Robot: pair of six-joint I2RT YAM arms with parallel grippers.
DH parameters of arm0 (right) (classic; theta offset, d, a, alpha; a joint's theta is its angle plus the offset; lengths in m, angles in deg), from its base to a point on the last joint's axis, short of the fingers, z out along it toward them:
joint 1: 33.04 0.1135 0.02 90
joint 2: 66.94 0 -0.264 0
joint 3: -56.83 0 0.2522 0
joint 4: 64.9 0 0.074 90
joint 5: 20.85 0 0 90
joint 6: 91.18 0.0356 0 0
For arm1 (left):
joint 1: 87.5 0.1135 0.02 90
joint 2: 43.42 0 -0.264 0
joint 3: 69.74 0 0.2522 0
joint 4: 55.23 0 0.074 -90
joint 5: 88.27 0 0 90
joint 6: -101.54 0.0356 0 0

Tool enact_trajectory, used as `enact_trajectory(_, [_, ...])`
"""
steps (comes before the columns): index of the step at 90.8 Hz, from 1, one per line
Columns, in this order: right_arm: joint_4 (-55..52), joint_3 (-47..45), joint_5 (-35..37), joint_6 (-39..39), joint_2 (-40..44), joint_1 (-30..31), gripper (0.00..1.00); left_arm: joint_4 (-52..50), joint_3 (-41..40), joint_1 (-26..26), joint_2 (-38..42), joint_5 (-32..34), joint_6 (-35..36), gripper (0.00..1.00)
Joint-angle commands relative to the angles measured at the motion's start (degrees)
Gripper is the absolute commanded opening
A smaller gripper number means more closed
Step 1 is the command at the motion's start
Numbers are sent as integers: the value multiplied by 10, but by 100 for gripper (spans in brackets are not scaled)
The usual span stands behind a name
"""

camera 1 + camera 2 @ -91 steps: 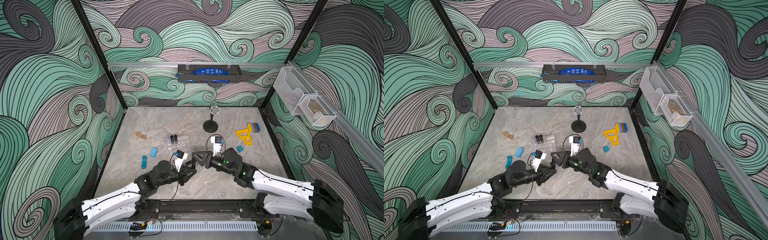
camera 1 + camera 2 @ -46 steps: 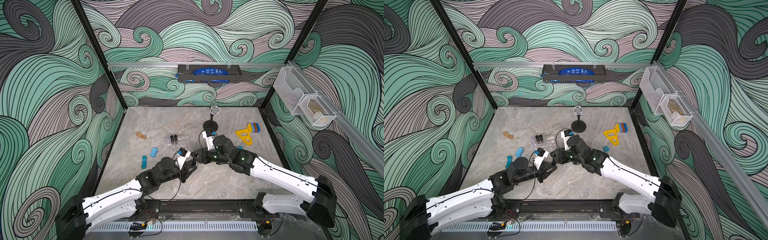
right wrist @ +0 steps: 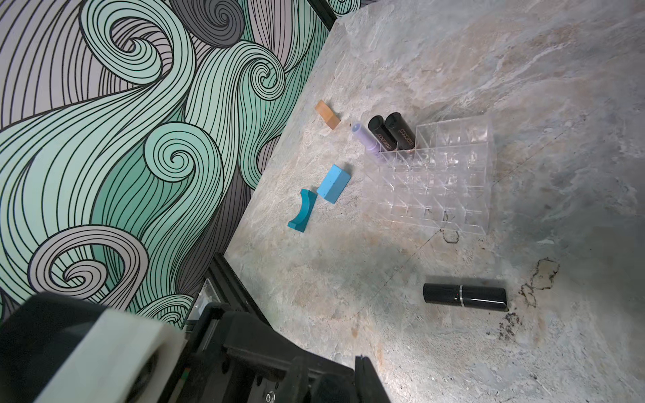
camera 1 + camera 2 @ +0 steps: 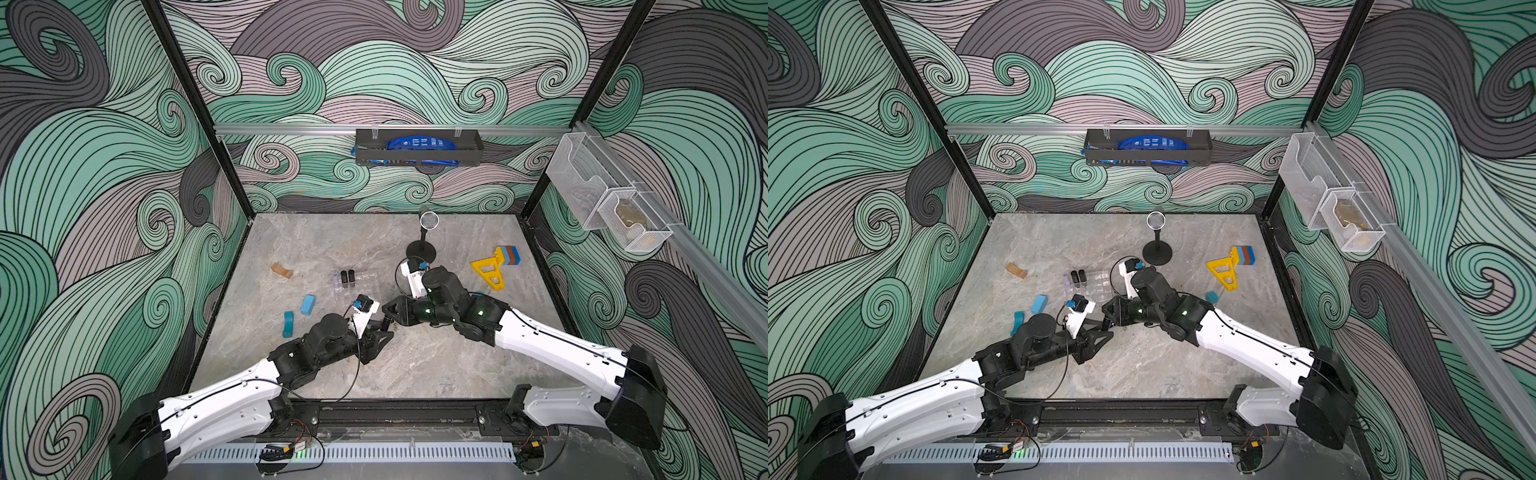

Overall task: Arrange the lipsticks in the organizer
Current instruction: Pick up the lipstick at the center of the board, then place the lipstick in the storage box.

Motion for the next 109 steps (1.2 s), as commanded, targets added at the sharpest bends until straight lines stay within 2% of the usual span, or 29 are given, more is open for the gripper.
enact_trajectory(1, [86,-3,21,13,-1,-38,20,-111,51,1,47,124,-29,71])
enact_trajectory(9, [132,-2,82,7,-11,-49,18,-232,80,23,82,217,-62,79])
enact_trajectory(16, [202,-16,147,-5,-30,-47,17,-315,110,58,91,252,-82,80])
enact_trajectory(28, [339,-41,261,-45,-83,-30,16,-388,134,157,83,235,-88,80])
enact_trajectory(38, [417,-22,328,-115,-153,-12,16,-387,132,200,75,210,-84,80])
enact_trajectory(48, [454,14,350,-157,-226,-6,15,-372,121,217,65,186,-93,79])
enact_trajectory(64, [461,66,358,-171,-316,7,15,-363,117,228,64,166,-96,79])
enact_trajectory(87, [450,116,366,-164,-391,24,15,-363,112,233,77,159,-96,78])
enact_trajectory(109, [453,136,373,-169,-426,21,15,-356,111,234,78,153,-97,78])
